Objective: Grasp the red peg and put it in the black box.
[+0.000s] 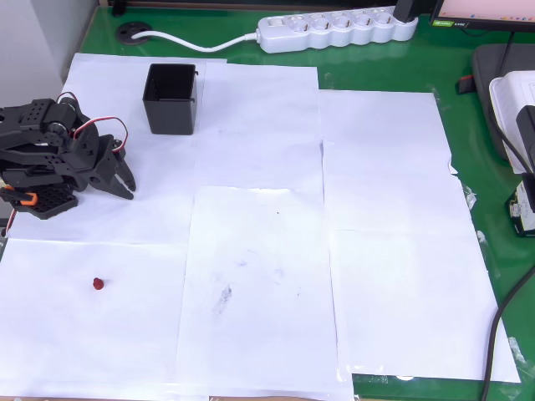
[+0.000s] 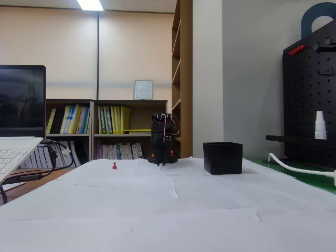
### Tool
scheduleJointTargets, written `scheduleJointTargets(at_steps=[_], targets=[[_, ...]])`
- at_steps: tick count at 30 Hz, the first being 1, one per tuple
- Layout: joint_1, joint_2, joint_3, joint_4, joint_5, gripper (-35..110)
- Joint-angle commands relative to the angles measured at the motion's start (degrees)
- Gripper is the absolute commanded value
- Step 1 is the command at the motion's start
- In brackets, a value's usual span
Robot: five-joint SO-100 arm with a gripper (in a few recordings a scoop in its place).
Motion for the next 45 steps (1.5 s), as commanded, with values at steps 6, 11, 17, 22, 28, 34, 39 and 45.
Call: scheduleJointTargets(at_steps=[6, 11, 17, 22, 28, 34, 39, 45], targets=[[-1.41, -1.67, 0.44, 4.57, -3.43, 1], [-1.49, -1.85, 0.44, 4.57, -3.43, 1], [-1.41, -1.58, 1.49, 2.46, -3.08, 0], [-1.85, 2.81, 14.68, 2.90, 3.87, 0], [-0.53, 16.70, 38.32, 7.91, 8.88, 0], [2.81, 28.65, 56.25, 15.38, 9.05, 0], [6.33, 38.06, 70.75, 22.59, 8.96, 0], [12.30, 52.03, 88.42, 29.09, 8.53, 0]])
